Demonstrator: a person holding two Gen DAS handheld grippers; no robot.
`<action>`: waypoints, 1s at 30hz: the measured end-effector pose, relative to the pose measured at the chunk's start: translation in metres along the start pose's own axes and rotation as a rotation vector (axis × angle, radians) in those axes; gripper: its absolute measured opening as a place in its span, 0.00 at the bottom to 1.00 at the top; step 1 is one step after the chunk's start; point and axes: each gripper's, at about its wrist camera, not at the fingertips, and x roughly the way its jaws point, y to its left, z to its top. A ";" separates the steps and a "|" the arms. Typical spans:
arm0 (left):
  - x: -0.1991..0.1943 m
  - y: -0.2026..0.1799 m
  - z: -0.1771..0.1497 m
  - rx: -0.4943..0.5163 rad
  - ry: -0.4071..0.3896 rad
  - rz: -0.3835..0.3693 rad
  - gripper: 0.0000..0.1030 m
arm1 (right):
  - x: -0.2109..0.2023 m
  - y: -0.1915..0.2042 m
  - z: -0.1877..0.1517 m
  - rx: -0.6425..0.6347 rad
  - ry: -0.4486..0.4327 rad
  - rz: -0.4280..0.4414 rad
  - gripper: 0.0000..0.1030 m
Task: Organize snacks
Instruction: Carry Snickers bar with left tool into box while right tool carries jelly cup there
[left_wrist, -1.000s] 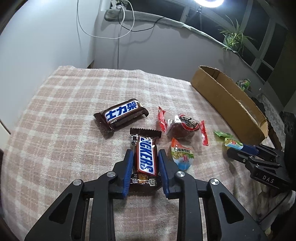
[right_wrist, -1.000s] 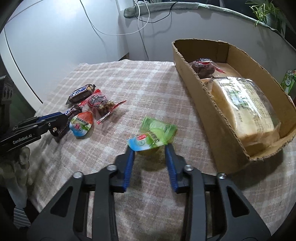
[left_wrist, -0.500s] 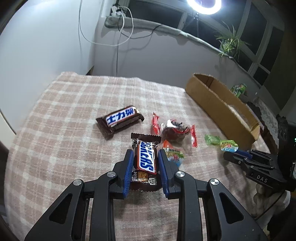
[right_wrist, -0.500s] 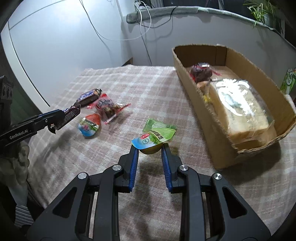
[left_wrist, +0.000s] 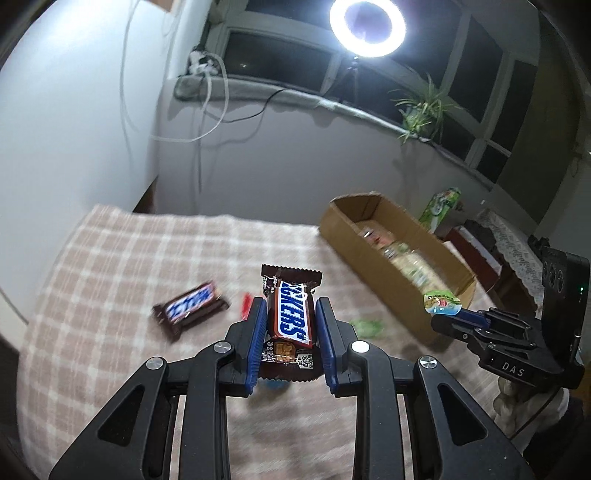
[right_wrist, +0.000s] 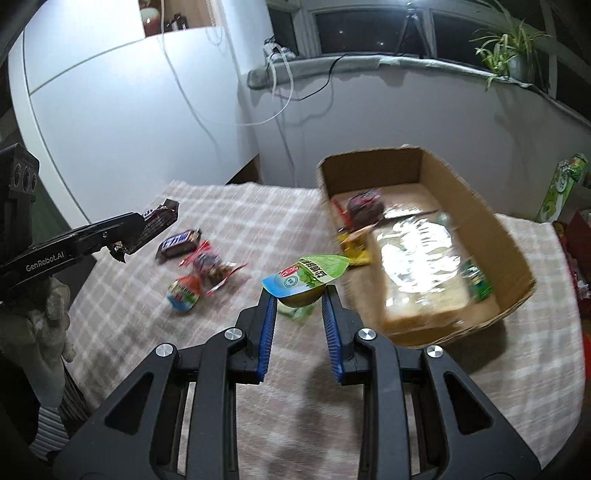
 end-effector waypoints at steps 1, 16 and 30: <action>0.001 -0.005 0.004 0.007 -0.005 -0.007 0.25 | -0.002 -0.005 0.002 0.006 -0.004 -0.003 0.25; 0.041 -0.065 0.035 0.069 -0.007 -0.083 0.25 | -0.007 -0.067 0.045 0.035 -0.043 -0.061 0.25; 0.088 -0.112 0.055 0.121 0.023 -0.129 0.25 | 0.035 -0.115 0.083 0.056 -0.001 -0.063 0.25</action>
